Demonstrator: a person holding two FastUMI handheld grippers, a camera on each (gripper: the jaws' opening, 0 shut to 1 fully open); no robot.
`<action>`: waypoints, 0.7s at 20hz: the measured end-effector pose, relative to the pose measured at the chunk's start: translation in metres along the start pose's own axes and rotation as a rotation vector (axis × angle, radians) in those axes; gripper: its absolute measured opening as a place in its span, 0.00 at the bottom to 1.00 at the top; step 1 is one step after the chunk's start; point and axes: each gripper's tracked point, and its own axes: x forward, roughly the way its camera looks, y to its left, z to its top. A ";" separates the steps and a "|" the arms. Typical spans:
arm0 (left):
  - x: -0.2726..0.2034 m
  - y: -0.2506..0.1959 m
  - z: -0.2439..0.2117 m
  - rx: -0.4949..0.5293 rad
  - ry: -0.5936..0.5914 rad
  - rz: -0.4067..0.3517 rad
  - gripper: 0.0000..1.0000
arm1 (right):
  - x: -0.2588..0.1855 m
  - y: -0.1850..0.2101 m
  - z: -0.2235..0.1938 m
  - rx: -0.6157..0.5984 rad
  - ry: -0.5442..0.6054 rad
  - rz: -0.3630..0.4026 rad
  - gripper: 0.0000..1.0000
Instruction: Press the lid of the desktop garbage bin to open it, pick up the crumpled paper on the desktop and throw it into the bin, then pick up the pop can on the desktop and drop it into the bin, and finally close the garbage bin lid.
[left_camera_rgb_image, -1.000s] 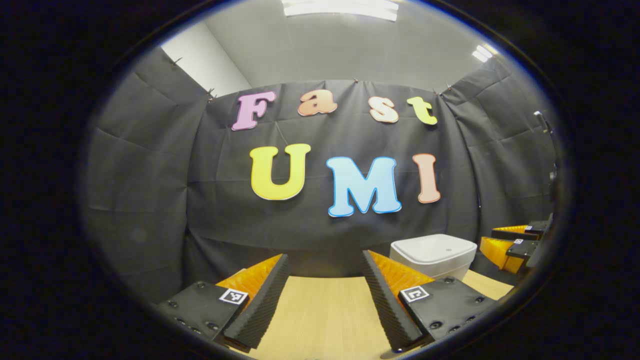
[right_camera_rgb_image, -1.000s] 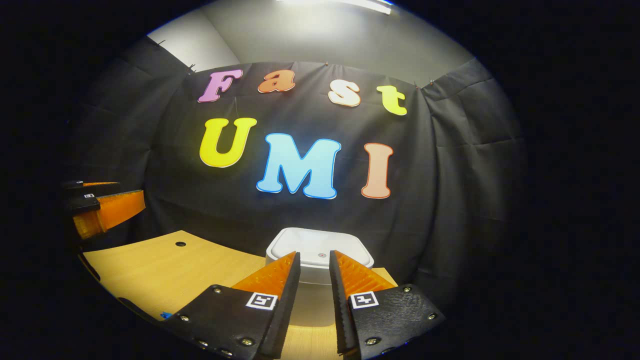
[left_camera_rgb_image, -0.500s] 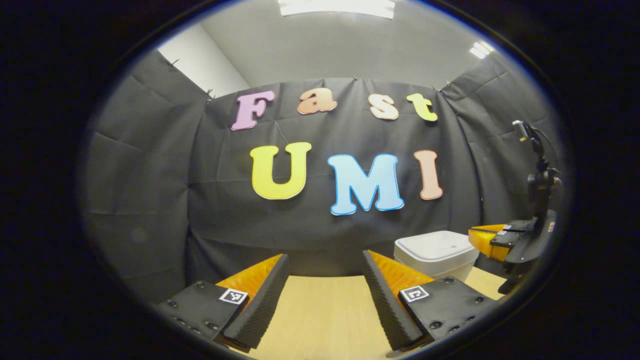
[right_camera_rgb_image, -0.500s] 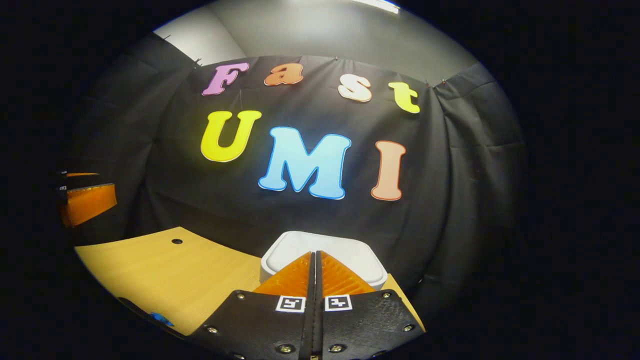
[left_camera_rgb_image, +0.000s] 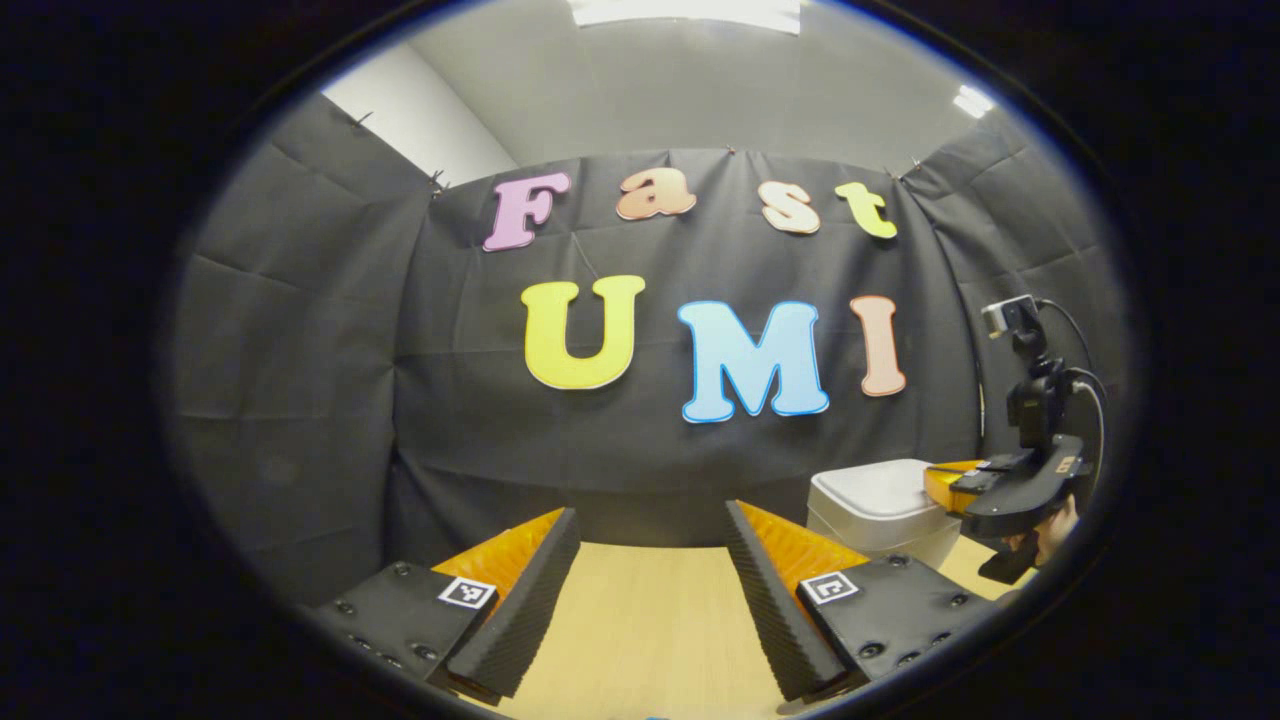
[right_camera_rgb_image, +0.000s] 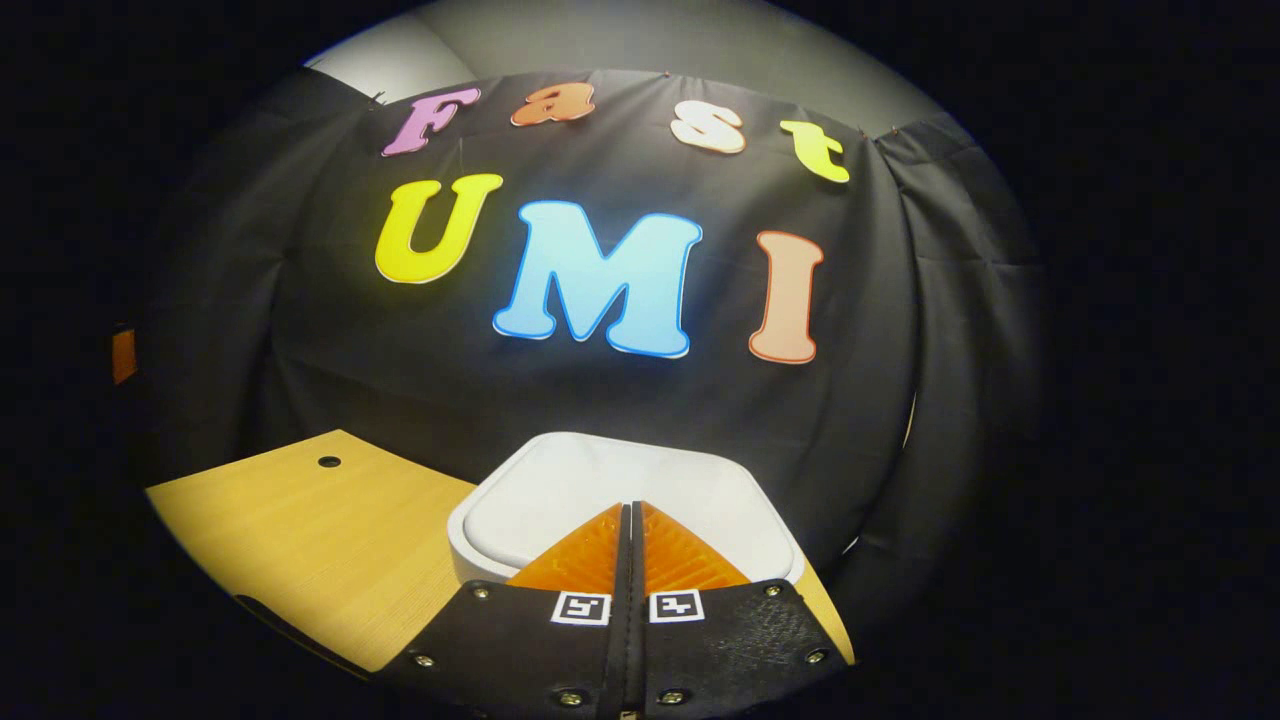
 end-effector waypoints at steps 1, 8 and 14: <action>0.001 0.000 -0.002 -0.003 0.003 0.001 1.00 | 0.002 -0.002 0.007 -0.002 -0.018 -0.003 0.00; 0.015 -0.002 -0.006 -0.027 0.013 -0.007 0.95 | 0.005 -0.002 -0.005 0.170 0.021 0.060 0.00; 0.027 -0.004 -0.016 -0.052 0.034 -0.018 1.00 | 0.007 -0.002 -0.004 0.281 0.015 0.104 0.00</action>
